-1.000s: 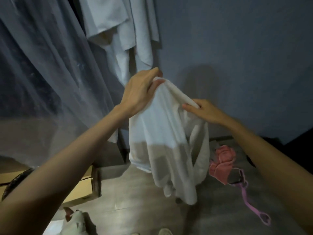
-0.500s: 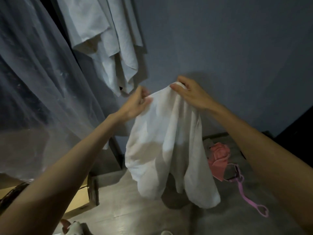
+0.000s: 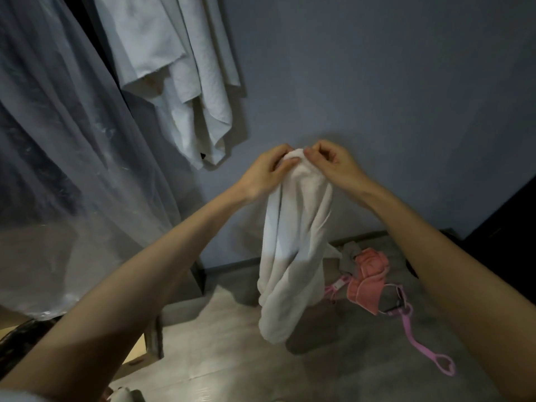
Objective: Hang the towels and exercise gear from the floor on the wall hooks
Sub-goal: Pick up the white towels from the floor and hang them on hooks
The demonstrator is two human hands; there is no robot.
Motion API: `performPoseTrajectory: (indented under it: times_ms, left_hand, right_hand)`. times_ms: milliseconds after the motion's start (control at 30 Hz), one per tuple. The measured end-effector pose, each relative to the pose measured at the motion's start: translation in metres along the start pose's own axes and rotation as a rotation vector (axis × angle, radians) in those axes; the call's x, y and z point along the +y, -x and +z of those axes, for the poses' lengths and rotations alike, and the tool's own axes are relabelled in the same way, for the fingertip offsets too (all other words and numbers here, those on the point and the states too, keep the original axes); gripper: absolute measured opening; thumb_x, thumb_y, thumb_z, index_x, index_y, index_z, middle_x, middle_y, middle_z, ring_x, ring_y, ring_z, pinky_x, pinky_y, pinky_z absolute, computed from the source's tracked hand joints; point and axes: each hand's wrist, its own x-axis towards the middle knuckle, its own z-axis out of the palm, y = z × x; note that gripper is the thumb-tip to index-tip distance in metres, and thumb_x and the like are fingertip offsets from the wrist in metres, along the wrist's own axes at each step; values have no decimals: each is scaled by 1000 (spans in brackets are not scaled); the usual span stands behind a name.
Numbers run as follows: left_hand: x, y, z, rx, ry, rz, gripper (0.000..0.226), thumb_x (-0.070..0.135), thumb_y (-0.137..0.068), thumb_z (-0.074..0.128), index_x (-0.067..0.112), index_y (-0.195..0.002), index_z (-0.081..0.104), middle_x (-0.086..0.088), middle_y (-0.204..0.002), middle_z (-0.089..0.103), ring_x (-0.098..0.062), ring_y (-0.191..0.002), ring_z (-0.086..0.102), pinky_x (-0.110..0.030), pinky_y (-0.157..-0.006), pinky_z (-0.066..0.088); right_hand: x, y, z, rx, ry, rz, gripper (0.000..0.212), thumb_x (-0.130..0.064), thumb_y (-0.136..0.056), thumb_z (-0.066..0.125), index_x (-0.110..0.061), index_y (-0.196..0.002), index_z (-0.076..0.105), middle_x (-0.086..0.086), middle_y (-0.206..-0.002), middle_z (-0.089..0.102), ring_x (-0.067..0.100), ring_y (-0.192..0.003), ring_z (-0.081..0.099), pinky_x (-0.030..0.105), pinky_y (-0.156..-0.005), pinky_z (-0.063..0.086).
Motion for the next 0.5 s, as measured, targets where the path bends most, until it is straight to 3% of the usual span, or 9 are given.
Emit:
performPoseTrajectory:
  times_ms: [167,267,333,400,500]
  left_hand:
    - [12,-9,-4,130,17,21,8,13,-95,48,16,-89,53,16,-76,50,11,-69,48,-7,-68,35]
    - [16,-11,-12,161,8,41,8,14,-95,48,12,-90,54,10,-78,52,5,-71,49,-13,-69,38]
    - [17,-13,-21,183,-26,31,12,18,-95,48,9,-89,55,6,-79,52,0,-70,47,-17,-70,38]
    - [15,-16,-34,257,-56,-11,16,21,-94,50,9,-86,55,7,-74,49,0,-66,44,-14,-66,36]
    - [11,-20,-56,302,-106,-38,15,23,-94,50,14,-83,53,9,-73,49,5,-64,45,-12,-64,36]
  right_hand:
    - [23,16,11,35,-15,67,25,-19,-93,56,-21,-71,44,-4,-67,40,5,-61,39,19,-58,35]
    - [34,19,19,41,45,113,19,-22,-94,52,-17,-77,48,7,-76,53,22,-73,56,42,-73,50]
    - [33,16,19,70,85,136,18,-28,-95,50,-23,-78,47,6,-77,57,28,-77,60,51,-80,52]
    - [22,8,17,141,101,120,21,-28,-96,49,-28,-75,44,-4,-71,54,16,-67,55,42,-69,50]
    - [-9,-11,6,271,-22,83,23,-18,-96,49,-25,-74,44,-8,-70,49,-4,-52,46,12,-52,37]
